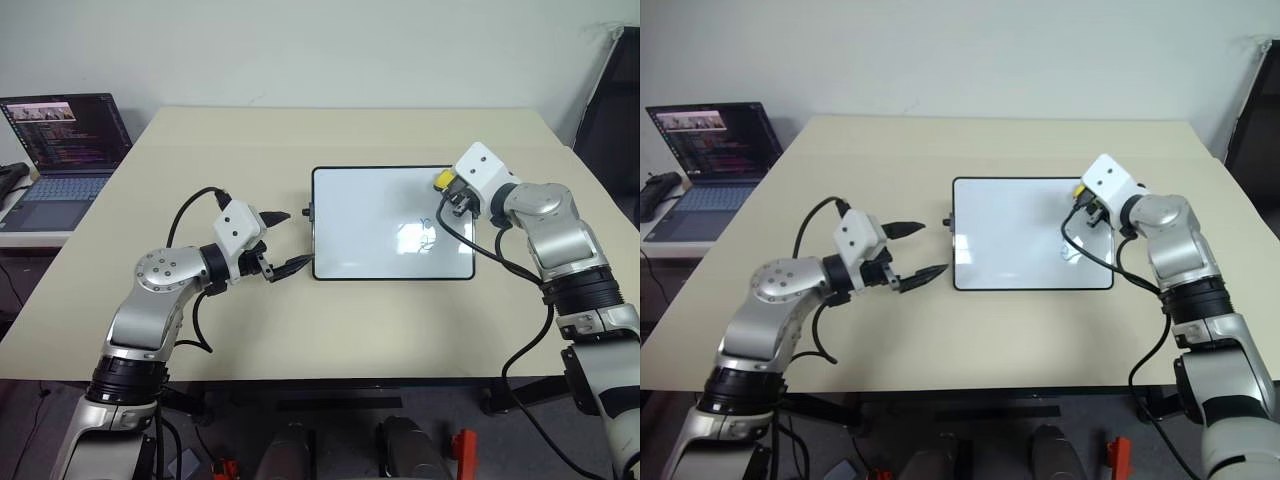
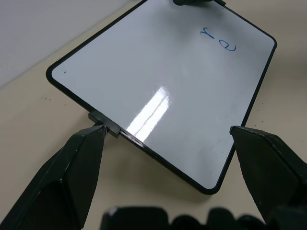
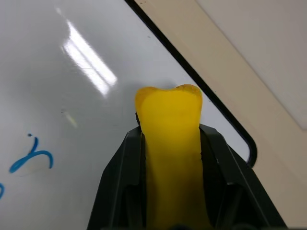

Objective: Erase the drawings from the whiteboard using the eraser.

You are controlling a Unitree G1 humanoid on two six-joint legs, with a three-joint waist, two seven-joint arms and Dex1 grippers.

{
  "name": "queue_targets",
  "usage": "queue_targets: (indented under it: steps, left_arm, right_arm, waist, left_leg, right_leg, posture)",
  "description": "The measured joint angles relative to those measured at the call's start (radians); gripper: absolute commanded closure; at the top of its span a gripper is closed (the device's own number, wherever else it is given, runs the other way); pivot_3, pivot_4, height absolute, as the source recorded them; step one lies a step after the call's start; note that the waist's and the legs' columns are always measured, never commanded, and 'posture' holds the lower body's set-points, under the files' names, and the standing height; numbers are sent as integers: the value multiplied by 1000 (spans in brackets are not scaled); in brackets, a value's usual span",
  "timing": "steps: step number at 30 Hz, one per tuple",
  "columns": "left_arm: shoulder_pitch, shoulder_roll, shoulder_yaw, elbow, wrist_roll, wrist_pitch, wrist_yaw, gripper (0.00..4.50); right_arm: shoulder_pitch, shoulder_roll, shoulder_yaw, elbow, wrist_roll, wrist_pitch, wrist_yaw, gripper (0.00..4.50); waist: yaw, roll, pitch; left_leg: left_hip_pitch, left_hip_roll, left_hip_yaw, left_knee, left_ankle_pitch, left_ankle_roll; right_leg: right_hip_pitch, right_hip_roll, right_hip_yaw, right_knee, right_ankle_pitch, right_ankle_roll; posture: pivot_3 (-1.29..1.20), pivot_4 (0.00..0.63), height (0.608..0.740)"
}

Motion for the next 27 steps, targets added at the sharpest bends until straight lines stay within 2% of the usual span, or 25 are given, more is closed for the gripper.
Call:
queue_targets:
  steps: [4, 11, 15, 18, 21, 24, 27]
  left_arm:
    - [-2, -3, -1, 7, 3, -1, 0, 0]
    - [-10, -13, -18, 10, 5, -5, 0, 0]
    - [-11, -13, -18, 11, 4, -9, -1, 0]
    - [-11, -11, -15, 11, 0, -10, -3, 0]
    - [-15, 3, 9, 8, -45, 14, -28, 0]
    - [-16, 35, 57, -14, -104, 57, -51, 0]
    - [-9, 86, 103, -46, -150, 94, -71, 0]
  right_arm:
    - [28, -11, 2, -37, -1, 0, 26, 3410]
    - [148, -46, 38, -206, 4, 43, 172, 3410]
    - [154, -48, 22, -216, 18, 66, 181, 3411]
    - [154, -47, -29, -219, 74, 83, 195, 3411]
    - [165, -61, -102, -308, 166, 126, 240, 3411]
    - [221, -124, -180, -437, 250, 173, 286, 3411]
    - [370, -240, -265, -569, 323, 194, 363, 3412]
  waist:
    - [0, 0, 0]
    - [-5, 0, 0]
    - [-2, 0, 0]
    - [1, 0, 2]
    - [1, 1, 3]
    - [7, 1, 3]
    - [21, 1, 3]
  left_leg:
    - [0, 0, 0, 0, 0, 0]
    - [0, 0, 0, -1, 0, 0]
    - [0, 1, -1, 0, 0, 0]
    - [-2, 0, -1, -1, 0, 0]
    - [-14, 0, -3, -2, 0, 0]
    - [-20, 0, -6, -4, -1, -1]
    - [-21, 0, -6, -7, -3, -3]
  right_leg:
    - [0, 0, 0, 0, 0, 0]
    - [0, 0, 0, 0, -2, 4]
    - [0, 0, 0, -1, -2, 4]
    - [-2, -1, 0, -1, -2, 3]
    - [-13, -1, -1, 0, 1, -1]
    - [-18, -2, -3, -1, -1, -1]
    - [-19, -3, -3, -4, -5, 0]
  posture:
    - [0, 150, 740]
    - [0, 150, 740]
    - [0, 150, 740]
    - [0, 150, 740]
    - [0, 150, 740]
    - [0, 150, 740]
    - [0, 150, 740]
